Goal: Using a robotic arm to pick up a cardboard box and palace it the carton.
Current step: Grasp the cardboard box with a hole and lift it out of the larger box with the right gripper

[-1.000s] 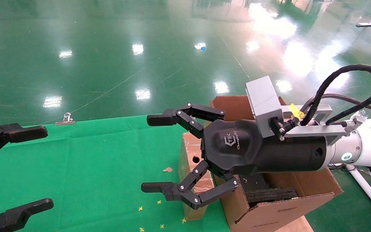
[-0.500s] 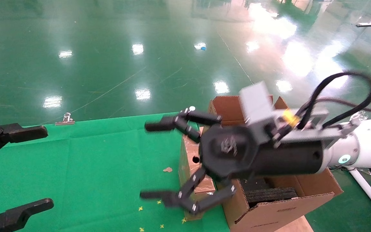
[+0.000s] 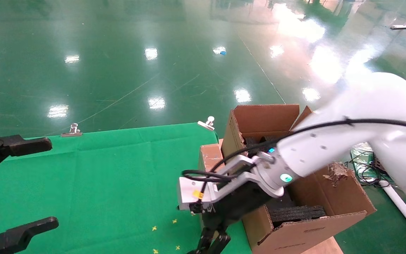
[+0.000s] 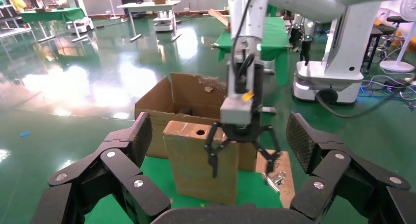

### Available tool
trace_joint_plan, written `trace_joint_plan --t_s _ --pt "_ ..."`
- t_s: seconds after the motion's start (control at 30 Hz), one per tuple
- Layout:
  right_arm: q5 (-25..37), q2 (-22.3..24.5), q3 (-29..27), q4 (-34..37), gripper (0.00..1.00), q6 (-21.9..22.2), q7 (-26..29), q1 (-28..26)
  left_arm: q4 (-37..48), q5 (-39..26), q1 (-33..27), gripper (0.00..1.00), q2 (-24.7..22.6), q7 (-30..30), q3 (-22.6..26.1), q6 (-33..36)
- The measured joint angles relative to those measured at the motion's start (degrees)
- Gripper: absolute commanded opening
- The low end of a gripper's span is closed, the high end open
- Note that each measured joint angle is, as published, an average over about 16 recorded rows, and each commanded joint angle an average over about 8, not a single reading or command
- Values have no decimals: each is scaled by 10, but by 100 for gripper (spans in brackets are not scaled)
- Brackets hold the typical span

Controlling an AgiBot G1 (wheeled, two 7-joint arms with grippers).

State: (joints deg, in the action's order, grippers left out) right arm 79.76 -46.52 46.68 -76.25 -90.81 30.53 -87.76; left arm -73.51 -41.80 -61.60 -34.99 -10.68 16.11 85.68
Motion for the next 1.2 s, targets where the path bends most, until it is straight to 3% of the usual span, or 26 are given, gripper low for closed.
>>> trace_joint_plan --t_s 0.23,0.57,0.87,1.2 --pt "46 -29 121 2 100 -4 63 -134 0 0 0 100 0 0 0 0" --pt "46 -51 286 -5 100 0 111 -282 0 0 0 100 0 0 1 0" --pt "33 -62 381 -2 100 16 167 -336 0 1 0 100 0 1 1 0" --pt "15 -65 401 70 100 30 337 -357 0 1 0 100 1 1 2 -1"
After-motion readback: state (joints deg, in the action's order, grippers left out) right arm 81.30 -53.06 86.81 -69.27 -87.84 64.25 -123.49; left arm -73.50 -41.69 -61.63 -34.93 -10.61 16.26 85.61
